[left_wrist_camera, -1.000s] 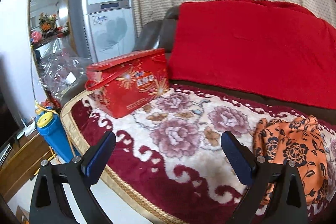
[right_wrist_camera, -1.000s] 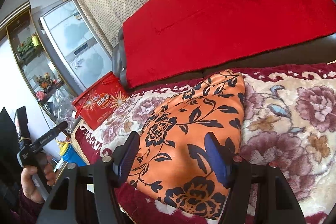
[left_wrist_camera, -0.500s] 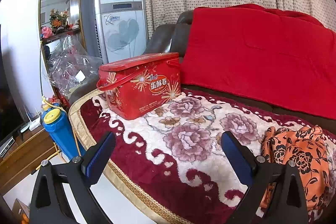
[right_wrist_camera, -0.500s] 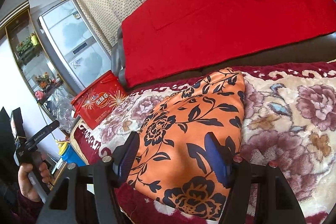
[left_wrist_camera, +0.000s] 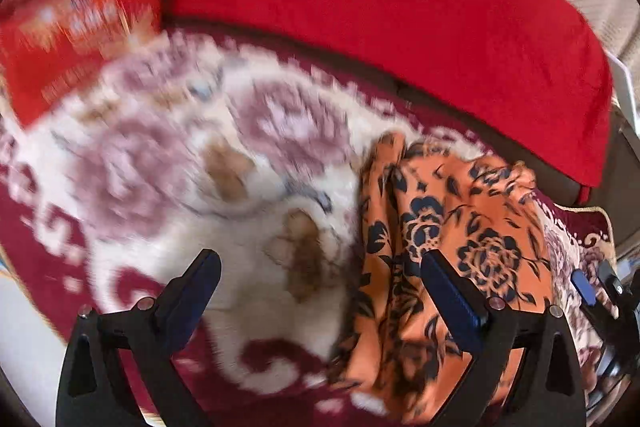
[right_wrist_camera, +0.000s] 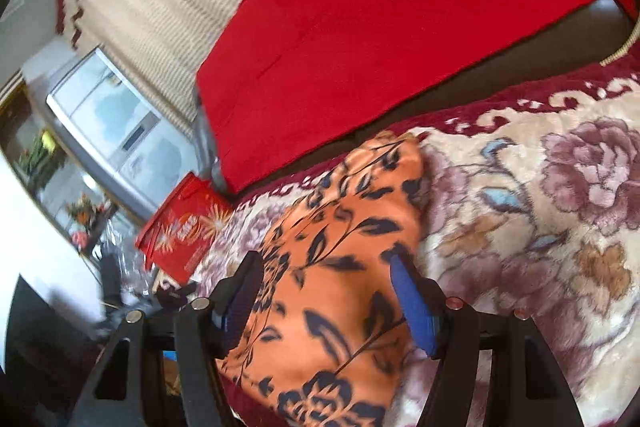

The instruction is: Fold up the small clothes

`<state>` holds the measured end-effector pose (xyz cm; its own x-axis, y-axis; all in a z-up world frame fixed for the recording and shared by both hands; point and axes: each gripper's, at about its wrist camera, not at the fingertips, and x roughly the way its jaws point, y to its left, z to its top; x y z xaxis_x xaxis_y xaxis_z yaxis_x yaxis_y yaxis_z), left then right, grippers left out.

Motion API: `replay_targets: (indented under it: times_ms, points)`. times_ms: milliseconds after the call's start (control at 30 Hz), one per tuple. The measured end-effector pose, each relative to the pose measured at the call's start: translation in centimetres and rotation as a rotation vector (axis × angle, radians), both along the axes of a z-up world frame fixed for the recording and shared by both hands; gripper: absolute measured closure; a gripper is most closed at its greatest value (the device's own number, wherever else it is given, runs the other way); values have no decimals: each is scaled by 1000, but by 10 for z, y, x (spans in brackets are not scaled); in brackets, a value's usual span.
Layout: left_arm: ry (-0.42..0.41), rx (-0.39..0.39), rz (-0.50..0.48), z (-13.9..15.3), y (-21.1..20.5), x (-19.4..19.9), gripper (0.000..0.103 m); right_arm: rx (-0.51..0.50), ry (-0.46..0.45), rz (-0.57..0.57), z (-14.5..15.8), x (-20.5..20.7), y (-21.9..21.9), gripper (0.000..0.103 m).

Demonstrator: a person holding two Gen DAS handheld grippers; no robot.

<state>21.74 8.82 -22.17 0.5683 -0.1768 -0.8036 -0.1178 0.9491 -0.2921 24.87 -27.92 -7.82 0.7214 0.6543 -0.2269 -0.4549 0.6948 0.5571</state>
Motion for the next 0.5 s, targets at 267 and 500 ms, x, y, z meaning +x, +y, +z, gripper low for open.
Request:
replay_targets:
  times_ms: [267,500]
  points:
    - [51,-88,-131,-20,-42,38,3,-7,5,77,8,45,12,42]
    - [114,-95,-150,-42,-37,45,3,-95,132,110,-7,75,39,43]
